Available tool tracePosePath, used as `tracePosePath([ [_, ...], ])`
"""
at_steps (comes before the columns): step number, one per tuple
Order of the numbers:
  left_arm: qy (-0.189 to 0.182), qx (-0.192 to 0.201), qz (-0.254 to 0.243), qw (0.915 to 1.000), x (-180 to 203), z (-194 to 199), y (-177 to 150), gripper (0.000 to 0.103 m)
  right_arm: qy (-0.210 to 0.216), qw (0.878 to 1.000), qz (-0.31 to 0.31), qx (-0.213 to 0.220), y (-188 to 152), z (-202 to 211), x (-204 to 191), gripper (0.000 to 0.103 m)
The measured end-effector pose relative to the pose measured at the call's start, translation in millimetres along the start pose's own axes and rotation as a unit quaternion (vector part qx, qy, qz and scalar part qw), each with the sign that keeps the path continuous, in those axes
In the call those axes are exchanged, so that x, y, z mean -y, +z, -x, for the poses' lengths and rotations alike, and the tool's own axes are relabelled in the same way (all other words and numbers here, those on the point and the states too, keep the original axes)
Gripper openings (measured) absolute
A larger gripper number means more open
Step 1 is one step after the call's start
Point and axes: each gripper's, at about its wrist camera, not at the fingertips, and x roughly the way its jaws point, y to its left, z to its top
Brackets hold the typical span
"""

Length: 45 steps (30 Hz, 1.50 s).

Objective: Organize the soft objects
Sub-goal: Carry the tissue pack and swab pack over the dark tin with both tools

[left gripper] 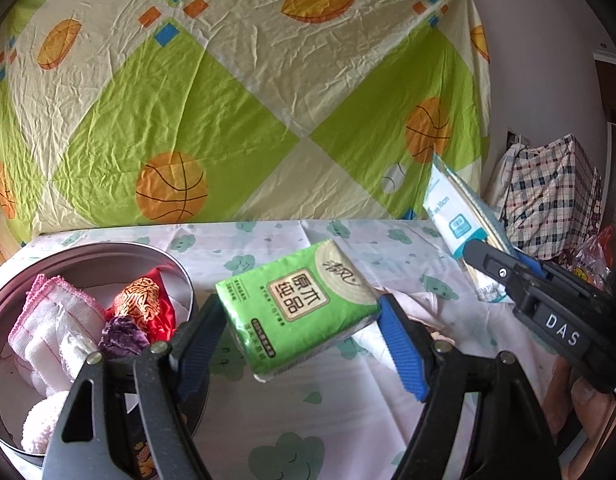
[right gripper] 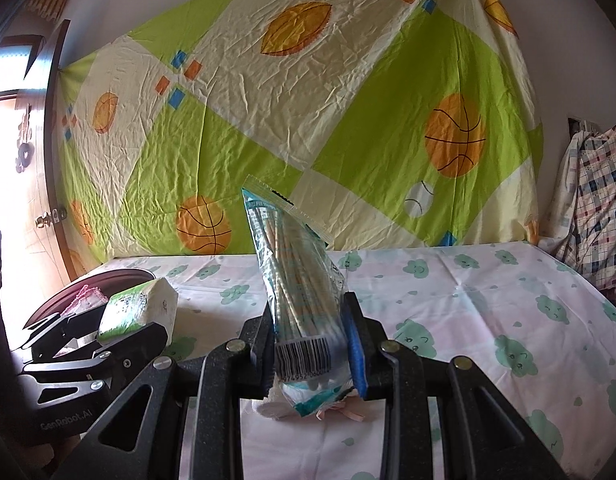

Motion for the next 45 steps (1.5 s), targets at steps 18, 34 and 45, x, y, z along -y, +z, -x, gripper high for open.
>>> tracePosePath([
  [18,0.025,0.033,0.022,0.9989,-19.7,18.9,-3.2,0.078,0.016,1.000,0.007,0.006,-4.2,4.1,-27.3,0.032],
  [34,0.038,0.038,0.034,0.9980,-39.9,31.9,-7.5,0.078,0.037,0.999,0.006,0.009,-6.6,3.7,-50.1,0.032],
  [45,0.038,0.039,0.047,0.9974,-53.8,38.8,-10.4,0.078,0.047,0.999,0.014,0.012,-8.5,3.9,-67.1,0.032],
])
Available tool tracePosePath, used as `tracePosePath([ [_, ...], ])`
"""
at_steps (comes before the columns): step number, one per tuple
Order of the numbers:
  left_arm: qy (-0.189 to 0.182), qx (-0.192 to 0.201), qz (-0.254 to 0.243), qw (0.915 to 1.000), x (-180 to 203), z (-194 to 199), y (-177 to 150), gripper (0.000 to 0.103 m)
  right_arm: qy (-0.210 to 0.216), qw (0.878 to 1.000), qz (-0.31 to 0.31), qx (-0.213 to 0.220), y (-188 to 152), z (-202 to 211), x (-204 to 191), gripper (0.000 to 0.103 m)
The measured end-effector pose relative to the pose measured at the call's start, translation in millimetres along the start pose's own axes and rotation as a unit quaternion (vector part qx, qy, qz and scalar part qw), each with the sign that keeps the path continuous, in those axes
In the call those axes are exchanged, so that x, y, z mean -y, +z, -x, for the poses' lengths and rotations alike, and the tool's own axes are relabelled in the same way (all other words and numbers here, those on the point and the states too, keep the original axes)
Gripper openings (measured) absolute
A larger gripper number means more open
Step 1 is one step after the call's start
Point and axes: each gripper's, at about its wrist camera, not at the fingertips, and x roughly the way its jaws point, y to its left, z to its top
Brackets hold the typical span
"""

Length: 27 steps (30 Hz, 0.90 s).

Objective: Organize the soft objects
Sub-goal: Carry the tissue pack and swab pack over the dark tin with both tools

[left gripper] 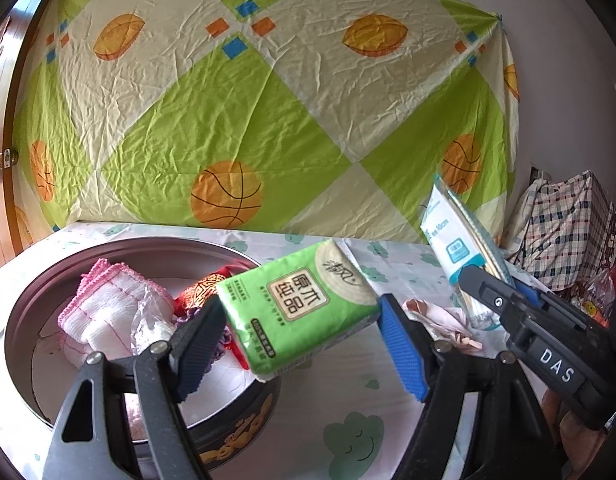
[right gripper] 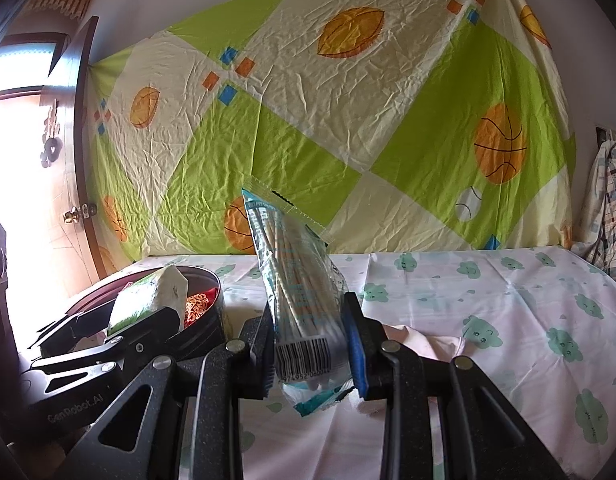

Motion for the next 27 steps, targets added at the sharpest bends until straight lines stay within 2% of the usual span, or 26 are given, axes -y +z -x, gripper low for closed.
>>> tracePosePath([
  [27,0.015,0.008,0.023,0.9996,-35.7,11.3,0.5,0.078,0.043,0.999,0.019,-0.007,-6.2,-9.2,-42.0,0.032],
])
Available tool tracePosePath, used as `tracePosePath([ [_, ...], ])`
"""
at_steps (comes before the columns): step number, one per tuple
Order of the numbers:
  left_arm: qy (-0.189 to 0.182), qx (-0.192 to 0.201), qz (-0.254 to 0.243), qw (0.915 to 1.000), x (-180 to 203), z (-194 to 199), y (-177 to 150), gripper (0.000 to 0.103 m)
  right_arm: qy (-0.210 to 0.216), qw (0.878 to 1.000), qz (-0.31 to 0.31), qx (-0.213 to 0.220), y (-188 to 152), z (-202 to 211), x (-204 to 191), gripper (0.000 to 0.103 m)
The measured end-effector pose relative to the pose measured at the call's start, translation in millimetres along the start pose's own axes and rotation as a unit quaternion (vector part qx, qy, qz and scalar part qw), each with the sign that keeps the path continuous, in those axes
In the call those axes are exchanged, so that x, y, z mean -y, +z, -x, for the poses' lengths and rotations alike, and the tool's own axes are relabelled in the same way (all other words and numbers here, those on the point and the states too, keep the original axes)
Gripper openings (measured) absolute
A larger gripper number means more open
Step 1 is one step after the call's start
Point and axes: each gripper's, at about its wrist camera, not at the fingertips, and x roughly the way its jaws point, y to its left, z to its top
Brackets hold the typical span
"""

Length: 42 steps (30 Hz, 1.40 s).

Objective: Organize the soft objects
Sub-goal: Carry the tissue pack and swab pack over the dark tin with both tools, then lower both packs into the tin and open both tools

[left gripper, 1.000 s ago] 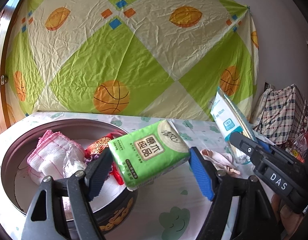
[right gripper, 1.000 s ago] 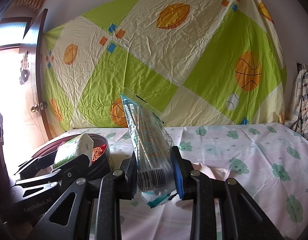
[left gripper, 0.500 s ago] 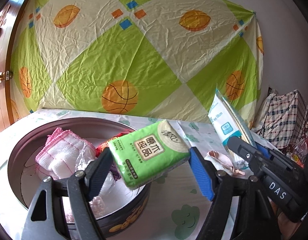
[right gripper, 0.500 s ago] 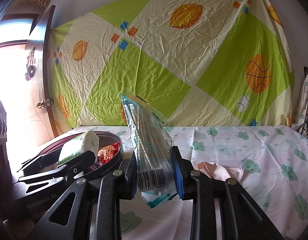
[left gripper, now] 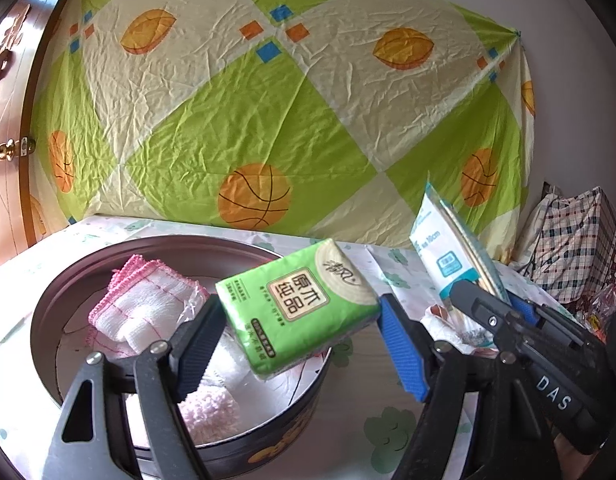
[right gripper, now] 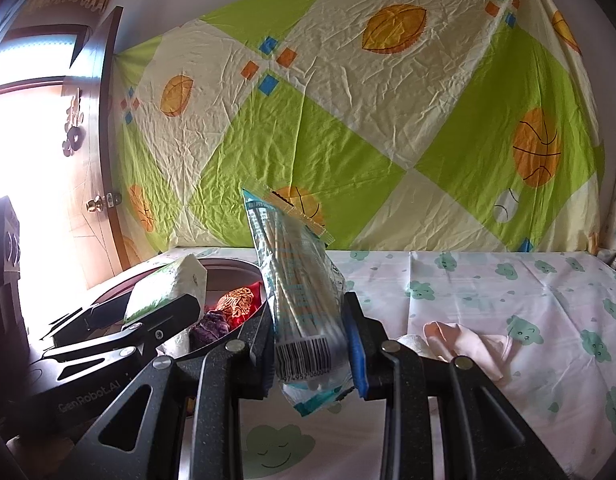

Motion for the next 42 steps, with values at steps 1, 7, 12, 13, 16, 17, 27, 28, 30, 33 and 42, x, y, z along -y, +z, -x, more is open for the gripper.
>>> tracePosePath([
  [1,0.000,0.000,0.001,1.0000,-1.3,0.3,0.2,0.078,0.001,1.000,0.002,-0.001,-0.1,-0.9,-1.5,0.032],
  [7,0.001,0.001,0.003,1.0000,-7.2,2.5,0.8,0.078,0.009,1.000,0.005,-0.004,-0.4,-5.4,-9.1,0.032],
  [12,0.005,-0.002,0.008,0.9999,-17.8,3.7,2.4,0.078,0.025,1.000,0.006,-0.013,0.8,-16.7,-17.1,0.032],
  [13,0.008,-0.003,0.009,0.9999,-21.1,4.3,3.3,0.078,0.029,0.999,0.006,-0.015,1.3,-19.2,-19.2,0.032],
  [16,0.017,-0.006,0.008,0.9998,-32.0,5.7,6.0,0.078,0.040,0.999,0.009,-0.020,4.6,-26.6,-26.5,0.032],
  [17,0.020,-0.010,0.007,0.9997,-36.0,5.7,7.0,0.078,0.044,0.999,0.010,-0.021,6.5,-29.4,-29.3,0.032],
  [27,0.069,-0.030,0.017,0.9970,-87.8,5.9,29.3,0.078,0.071,0.995,0.039,-0.050,30.6,-68.7,-59.2,0.032],
  [28,0.073,-0.034,0.017,0.9966,-92.5,4.2,31.2,0.078,0.073,0.995,0.042,-0.054,32.3,-73.2,-62.8,0.032],
  [30,0.080,-0.043,0.018,0.9957,-101.9,-0.4,35.2,0.078,0.076,0.994,0.049,-0.065,35.0,-83.7,-69.9,0.032],
  [33,0.089,-0.060,0.021,0.9941,-115.2,-8.8,39.1,0.078,0.079,0.991,0.060,-0.085,36.6,-101.5,-80.3,0.032],
  [42,0.099,-0.116,0.031,0.9878,-146.8,-37.8,49.7,0.078,0.079,0.985,0.084,-0.130,30.6,-138.5,-102.1,0.032],
])
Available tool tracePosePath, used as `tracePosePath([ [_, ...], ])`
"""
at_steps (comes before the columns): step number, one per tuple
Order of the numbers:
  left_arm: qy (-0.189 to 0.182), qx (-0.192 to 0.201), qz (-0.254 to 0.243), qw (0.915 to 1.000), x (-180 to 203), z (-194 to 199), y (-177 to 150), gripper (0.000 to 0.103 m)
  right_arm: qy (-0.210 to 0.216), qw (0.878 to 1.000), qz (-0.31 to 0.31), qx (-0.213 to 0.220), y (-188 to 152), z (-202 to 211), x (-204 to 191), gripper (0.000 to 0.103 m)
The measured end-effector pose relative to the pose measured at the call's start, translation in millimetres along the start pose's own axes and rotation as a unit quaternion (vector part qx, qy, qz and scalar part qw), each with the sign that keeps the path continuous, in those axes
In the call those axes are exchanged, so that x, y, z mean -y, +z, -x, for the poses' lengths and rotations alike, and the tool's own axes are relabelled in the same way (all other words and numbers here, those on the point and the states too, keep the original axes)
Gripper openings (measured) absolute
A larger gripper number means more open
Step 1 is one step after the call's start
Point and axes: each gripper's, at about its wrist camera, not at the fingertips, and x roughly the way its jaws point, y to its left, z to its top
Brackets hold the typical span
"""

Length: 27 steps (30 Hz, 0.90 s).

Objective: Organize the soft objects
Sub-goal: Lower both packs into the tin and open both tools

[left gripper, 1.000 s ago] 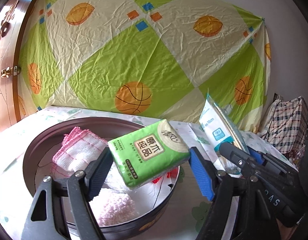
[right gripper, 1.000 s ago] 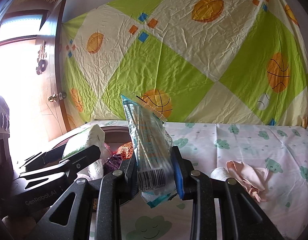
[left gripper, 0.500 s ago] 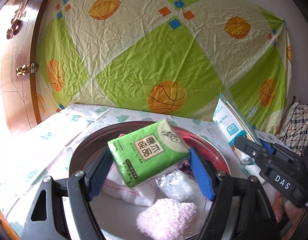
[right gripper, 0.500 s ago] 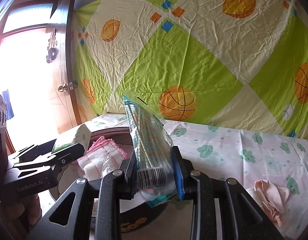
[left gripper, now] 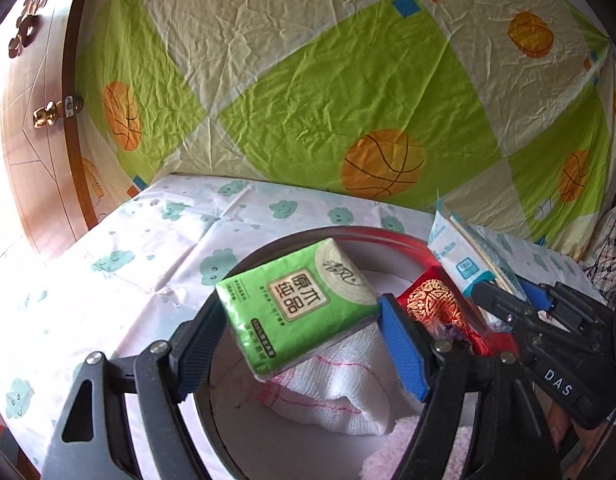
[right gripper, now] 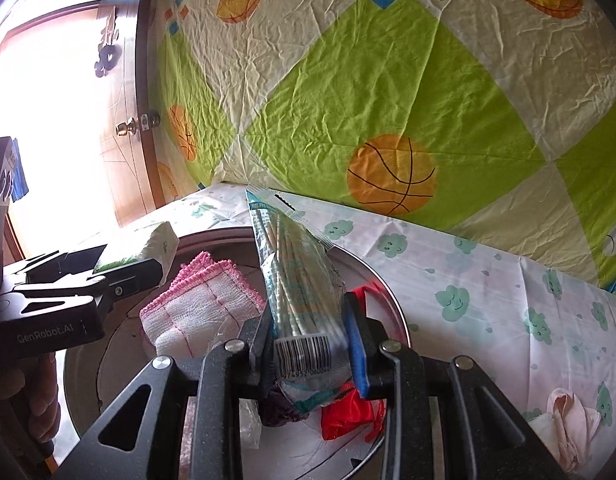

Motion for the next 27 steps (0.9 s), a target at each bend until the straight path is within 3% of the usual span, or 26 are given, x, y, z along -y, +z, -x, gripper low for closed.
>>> tracePosePath([
  [10,0.017,-0.018,-0.010,0.9996,-1.9,-9.9,0.9,0.080,0.020,1.000,-0.012,-0.006,-2.0,-6.9,1.1,0.035],
  [11,0.021,-0.018,-0.011,0.9996,-1.3,-9.9,0.8,0.081,0.027,0.999,-0.016,-0.005,-2.1,-5.7,2.0,0.039],
  [13,0.025,-0.017,-0.009,0.9995,-1.6,-8.7,0.9,0.088,0.028,0.999,-0.023,0.002,-1.2,-1.9,3.2,0.064],
  [15,0.032,-0.015,-0.010,0.9993,-0.5,-6.7,0.5,0.096,0.026,0.999,-0.030,0.016,-0.4,6.3,4.6,0.074],
  [19,0.039,-0.002,-0.006,0.9992,2.3,3.8,-0.2,0.100,0.020,0.999,-0.027,0.032,-2.7,25.3,9.3,0.074],
  [27,-0.001,0.030,-0.014,0.9995,40.5,31.0,-7.1,0.102,-0.035,0.998,-0.029,0.043,-27.1,72.5,56.2,0.074],
])
